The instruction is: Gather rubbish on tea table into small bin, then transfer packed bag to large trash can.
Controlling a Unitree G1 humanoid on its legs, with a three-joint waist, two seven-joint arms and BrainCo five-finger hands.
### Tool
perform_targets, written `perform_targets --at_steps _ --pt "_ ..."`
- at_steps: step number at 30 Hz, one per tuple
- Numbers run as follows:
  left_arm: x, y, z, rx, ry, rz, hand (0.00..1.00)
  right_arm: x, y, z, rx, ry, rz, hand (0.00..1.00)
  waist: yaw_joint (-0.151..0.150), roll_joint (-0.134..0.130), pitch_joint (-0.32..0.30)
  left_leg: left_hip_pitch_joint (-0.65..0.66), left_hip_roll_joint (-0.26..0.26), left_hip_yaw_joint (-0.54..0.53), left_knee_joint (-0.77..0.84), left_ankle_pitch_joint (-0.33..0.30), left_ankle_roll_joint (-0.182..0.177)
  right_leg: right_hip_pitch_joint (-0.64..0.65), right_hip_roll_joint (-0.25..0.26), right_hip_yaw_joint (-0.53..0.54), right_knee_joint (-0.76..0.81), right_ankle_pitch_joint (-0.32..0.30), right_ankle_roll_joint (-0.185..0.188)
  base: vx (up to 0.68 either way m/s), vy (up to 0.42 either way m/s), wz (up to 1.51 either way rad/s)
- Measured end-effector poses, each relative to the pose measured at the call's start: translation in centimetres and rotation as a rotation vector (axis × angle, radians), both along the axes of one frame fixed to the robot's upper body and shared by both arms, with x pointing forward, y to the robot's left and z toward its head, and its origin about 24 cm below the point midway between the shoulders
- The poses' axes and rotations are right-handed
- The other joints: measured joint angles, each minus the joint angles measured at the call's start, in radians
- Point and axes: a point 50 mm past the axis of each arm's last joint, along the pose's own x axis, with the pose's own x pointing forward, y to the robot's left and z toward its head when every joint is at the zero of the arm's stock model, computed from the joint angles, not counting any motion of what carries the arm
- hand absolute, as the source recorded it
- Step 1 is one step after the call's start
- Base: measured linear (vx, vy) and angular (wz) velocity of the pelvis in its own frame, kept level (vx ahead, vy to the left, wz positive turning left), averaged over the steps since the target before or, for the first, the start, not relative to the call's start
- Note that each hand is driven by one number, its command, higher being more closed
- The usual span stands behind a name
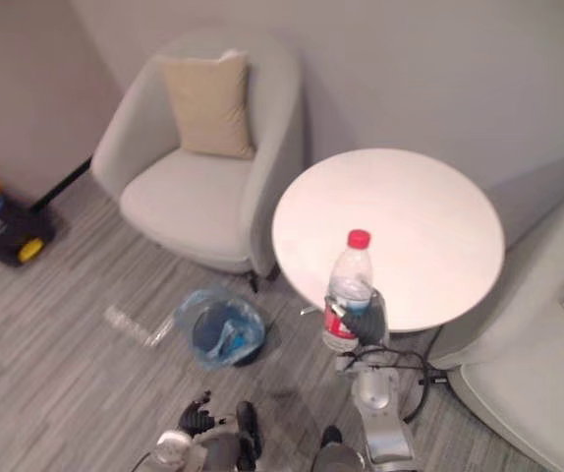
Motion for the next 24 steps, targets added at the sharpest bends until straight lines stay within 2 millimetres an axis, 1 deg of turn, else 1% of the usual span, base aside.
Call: perform_targets --at_steps 1,3,4,6,8,10,11,12,13,14,15,16,17,18,19,20,21,22,23,24 --pt "0.1 0.2 0.0 0.01 -0.004 -0.005 0.0 -0.1 0.2 -0.1 0.009 0.005 0.0 1.0 0.004 0.0 -0.006 0.022 -0.014 -0.002 -0.057 0.029 0.008 0.0 -0.002 -0.003 -0.009 0.01 0.014 0.0 0.121 0.15" --pt "0.1 0.8 0.0 0.026 -0.003 -0.007 0.0 -0.1 0.9 -0.5 0.03 0.023 0.019 1.0 0.013 -0.019 -0.012 0.031 -0.029 -0.006 -0.098 0.047 0.015 0.005 -0.001 -0.002 -0.037 0.031 0.027 0.02 0.11 0.05" --pt "0.0 1.1 0.0 0.036 0.001 -0.005 0.0 -0.1 1.4 -0.8 0.048 0.035 0.025 1.0 0.016 -0.031 -0.015 0.029 -0.037 -0.009 -0.098 0.046 0.017 0.008 -0.005 -0.001 -0.047 0.039 0.032 0.04 0.096 0.05" --pt "-0.1 1.4 -0.1 0.044 0.01 -0.005 0.0 -0.2 1.9 -1.6 0.055 0.07 0.04 1.0 0.017 -0.044 -0.023 0.039 -0.055 -0.025 -0.098 0.043 0.028 0.031 -0.016 -0.001 -0.064 0.045 0.042 0.06 0.084 0.11" --pt "-0.3 1.5 -0.2 0.047 0.018 -0.004 0.0 -0.2 2.1 -2.1 0.053 0.094 0.056 1.0 0.021 -0.047 -0.028 0.047 -0.068 -0.027 -0.099 0.034 0.035 0.042 -0.027 0.0 -0.067 0.041 0.053 0.06 0.085 0.08" --pt "-0.3 1.5 -0.2 0.048 0.018 -0.002 0.0 -0.2 2.3 -2.2 0.054 0.098 0.066 1.0 0.022 -0.047 -0.026 0.047 -0.081 -0.031 -0.103 0.016 0.045 0.036 -0.045 -0.001 -0.04 0.017 0.065 0.06 0.079 0.1" --pt "-0.3 1.6 -0.2 0.049 0.019 0.003 0.0 -0.2 2.3 -2.4 0.053 0.11 0.068 1.0 0.022 -0.052 -0.026 0.055 -0.094 -0.038 -0.103 -0.006 0.047 0.034 -0.065 -0.003 0.001 -0.017 0.077 0.12 0.096 0.19" --pt "-0.3 1.8 -0.3 0.052 0.02 0.006 0.0 -0.3 2.3 -2.7 0.052 0.122 0.066 1.0 0.023 -0.062 -0.022 0.071 -0.11 -0.046 -0.103 -0.02 0.051 0.032 -0.091 -0.004 0.049 -0.054 0.094 0.14 0.098 0.22" --pt "-0.4 1.9 -0.3 0.055 0.022 0.005 0.0 -0.4 2.3 -2.8 0.052 0.127 0.067 1.0 0.022 -0.076 -0.022 0.073 -0.119 -0.05 -0.102 -0.028 0.051 0.024 -0.107 -0.004 0.077 -0.064 0.097 0.21 0.095 0.25" --pt "-0.4 2.0 -0.3 0.06 0.022 0.005 0.0 -0.3 2.3 -2.8 0.049 0.125 0.07 1.0 0.021 -0.074 -0.025 0.076 -0.134 -0.066 -0.092 -0.046 0.054 0.012 -0.131 0.009 0.139 -0.074 0.106 0.16 0.065 0.36" --pt "-0.4 2.1 -0.3 0.061 0.024 0.006 0.0 -0.4 2.2 -2.8 0.044 0.129 0.069 1.0 0.017 -0.079 -0.023 0.074 -0.135 -0.086 -0.087 -0.054 0.059 -0.022 -0.138 0.053 0.218 -0.068 0.097 0.23 0.088 0.47" --pt "-0.5 2.1 -0.3 0.062 0.025 0.007 0.0 -0.4 2.2 -2.9 0.043 0.133 0.069 1.0 0.016 -0.078 -0.022 0.077 -0.134 -0.105 -0.078 -0.06 0.064 -0.043 -0.138 0.083 0.277 -0.06 0.084 0.29 0.06 0.61" --pt "-0.3 2.2 -0.2 0.063 0.019 0.01 0.0 -0.4 2.2 -2.9 0.039 0.134 0.072 1.0 0.014 -0.07 -0.019 0.093 -0.121 -0.142 -0.062 -0.059 0.076 -0.101 -0.131 0.14 0.424 -0.033 0.035 0.3 0.037 0.56" --pt "-0.1 2.2 -0.1 0.065 0.013 0.01 0.0 -0.3 2.1 -2.9 0.035 0.136 0.074 1.0 0.013 -0.065 -0.011 0.096 -0.109 -0.155 -0.049 -0.061 0.083 -0.122 -0.118 0.156 0.458 -0.061 0.033 0.28 -0.032 0.78" --pt "0.0 2.3 -0.1 0.068 0.014 0.009 0.0 -0.3 2.3 -2.9 0.036 0.137 0.083 1.0 0.004 -0.047 -0.002 0.099 -0.069 -0.193 -0.016 -0.084 0.086 -0.14 -0.048 0.189 0.432 -0.126 0.031 0.24 -0.062 0.83" --pt "-0.1 2.6 -0.2 0.077 0.02 0.009 0.0 -0.3 2.7 -2.9 0.037 0.135 0.101 1.0 0.0 -0.047 -0.002 0.105 -0.046 -0.224 -0.007 -0.087 0.087 -0.169 0.008 0.206 0.386 -0.137 0.027 0.25 -0.076 0.82" --pt "-0.2 2.7 -0.2 0.079 0.024 0.01 0.0 -0.3 2.8 -2.9 0.038 0.134 0.105 1.0 -0.001 -0.048 -0.002 0.108 -0.041 -0.236 -0.007 -0.087 0.087 -0.181 0.025 0.216 0.364 -0.136 0.024 0.32 -0.118 1.0" --pt "-0.2 2.6 -0.3 0.078 0.031 0.01 0.0 -0.3 2.7 -2.9 0.037 0.134 0.101 1.0 -0.009 -0.055 -0.004 0.117 -0.042 -0.276 -0.006 -0.091 0.079 -0.207 0.059 0.235 0.255 -0.1 0.027 0.28 -0.113 0.91" --pt "-0.3 2.6 -0.3 0.078 0.032 0.009 0.0 -0.4 2.6 -2.9 0.037 0.134 0.096 1.0 -0.009 -0.066 -0.01 0.122 -0.05 -0.285 -0.002 -0.101 0.064 -0.202 0.063 0.241 0.196 -0.049 0.021 0.28 -0.114 1.04" --pt "-0.3 2.7 -0.3 0.08 0.032 0.01 0.0 -0.4 2.6 -2.9 0.039 0.134 0.093 1.0 -0.009 -0.089 -0.011 0.129 -0.074 -0.298 0.013 -0.122 0.043 -0.198 0.053 0.246 0.128 0.057 0.012 0.3 -0.104 0.59"
